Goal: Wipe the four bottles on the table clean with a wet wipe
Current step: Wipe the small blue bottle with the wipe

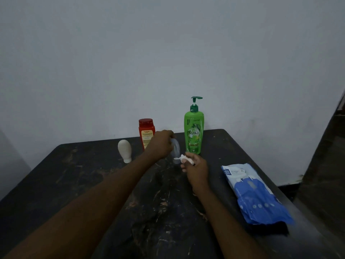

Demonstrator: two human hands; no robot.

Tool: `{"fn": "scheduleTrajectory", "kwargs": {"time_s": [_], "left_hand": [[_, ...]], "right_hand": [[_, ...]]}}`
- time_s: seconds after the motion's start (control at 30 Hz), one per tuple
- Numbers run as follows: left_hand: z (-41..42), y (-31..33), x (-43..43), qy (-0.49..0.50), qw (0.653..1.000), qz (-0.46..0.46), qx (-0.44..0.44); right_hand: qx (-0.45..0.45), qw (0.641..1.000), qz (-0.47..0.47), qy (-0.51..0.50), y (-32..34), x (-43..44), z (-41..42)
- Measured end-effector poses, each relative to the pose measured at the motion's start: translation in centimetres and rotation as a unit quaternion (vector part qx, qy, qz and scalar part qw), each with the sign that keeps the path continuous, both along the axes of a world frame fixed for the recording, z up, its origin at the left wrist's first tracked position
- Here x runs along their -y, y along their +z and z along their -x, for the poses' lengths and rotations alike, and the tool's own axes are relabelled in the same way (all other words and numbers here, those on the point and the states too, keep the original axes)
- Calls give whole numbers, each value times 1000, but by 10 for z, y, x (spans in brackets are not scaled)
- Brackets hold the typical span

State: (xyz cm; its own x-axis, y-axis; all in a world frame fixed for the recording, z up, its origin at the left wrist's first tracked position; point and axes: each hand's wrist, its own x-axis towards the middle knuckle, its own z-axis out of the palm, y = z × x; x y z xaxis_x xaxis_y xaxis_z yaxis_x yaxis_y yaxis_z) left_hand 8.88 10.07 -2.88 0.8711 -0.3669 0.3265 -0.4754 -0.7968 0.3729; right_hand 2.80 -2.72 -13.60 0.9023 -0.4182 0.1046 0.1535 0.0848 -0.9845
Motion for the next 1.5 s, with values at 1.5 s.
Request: {"fn": "scheduleTrajectory", "kwargs": {"time_s": [1.5], "left_hand": [[241, -109, -106, 22, 991, 128, -36]], "right_hand": [[-58, 965, 255, -13, -9, -14, 190]]}}
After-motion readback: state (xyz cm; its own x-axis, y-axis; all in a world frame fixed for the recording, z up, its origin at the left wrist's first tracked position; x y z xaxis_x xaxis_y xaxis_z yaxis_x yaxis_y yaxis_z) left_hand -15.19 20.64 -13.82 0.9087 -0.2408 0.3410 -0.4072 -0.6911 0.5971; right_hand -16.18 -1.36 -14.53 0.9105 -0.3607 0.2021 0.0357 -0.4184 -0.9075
